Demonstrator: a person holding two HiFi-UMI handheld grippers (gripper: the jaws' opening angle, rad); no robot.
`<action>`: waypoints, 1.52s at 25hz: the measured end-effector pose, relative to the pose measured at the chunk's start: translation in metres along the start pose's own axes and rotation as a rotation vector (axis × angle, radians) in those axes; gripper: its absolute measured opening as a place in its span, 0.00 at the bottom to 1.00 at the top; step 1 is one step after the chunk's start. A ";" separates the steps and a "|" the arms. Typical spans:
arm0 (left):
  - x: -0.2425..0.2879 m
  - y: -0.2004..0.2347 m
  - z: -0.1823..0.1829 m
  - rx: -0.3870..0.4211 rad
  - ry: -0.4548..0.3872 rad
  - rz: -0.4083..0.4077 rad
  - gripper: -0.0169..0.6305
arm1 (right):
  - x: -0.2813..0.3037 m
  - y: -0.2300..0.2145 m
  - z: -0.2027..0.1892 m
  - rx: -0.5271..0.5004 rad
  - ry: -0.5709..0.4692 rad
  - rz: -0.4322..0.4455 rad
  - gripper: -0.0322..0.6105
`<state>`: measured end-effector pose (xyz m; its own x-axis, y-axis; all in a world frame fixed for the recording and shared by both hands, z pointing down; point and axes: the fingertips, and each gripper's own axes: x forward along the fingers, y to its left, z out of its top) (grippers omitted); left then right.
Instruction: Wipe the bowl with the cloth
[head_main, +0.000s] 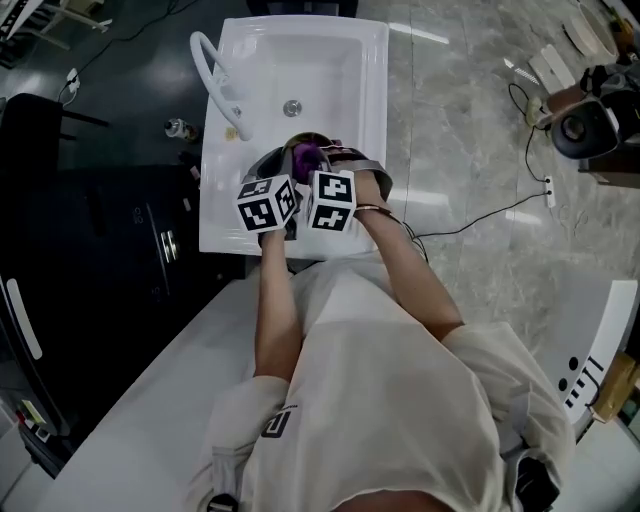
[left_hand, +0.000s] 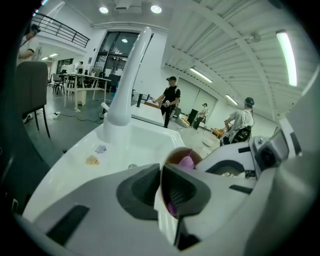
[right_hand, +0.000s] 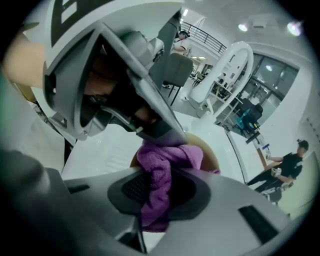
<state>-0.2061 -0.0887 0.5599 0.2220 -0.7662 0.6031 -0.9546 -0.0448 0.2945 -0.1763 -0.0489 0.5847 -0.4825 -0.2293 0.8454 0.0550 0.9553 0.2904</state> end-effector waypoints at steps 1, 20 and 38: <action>-0.001 -0.003 0.000 -0.014 -0.003 -0.002 0.07 | -0.001 -0.001 0.002 -0.006 -0.018 0.004 0.16; -0.024 -0.035 0.006 -0.048 -0.058 0.212 0.08 | -0.028 -0.056 -0.004 -0.103 -0.253 -0.205 0.17; -0.041 -0.016 -0.027 -0.086 -0.116 0.541 0.06 | -0.052 0.036 -0.034 -0.381 -0.346 0.408 0.16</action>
<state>-0.1949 -0.0392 0.5508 -0.3229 -0.7309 0.6012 -0.9057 0.4231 0.0279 -0.1198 -0.0084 0.5662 -0.6071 0.2718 0.7467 0.5685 0.8051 0.1692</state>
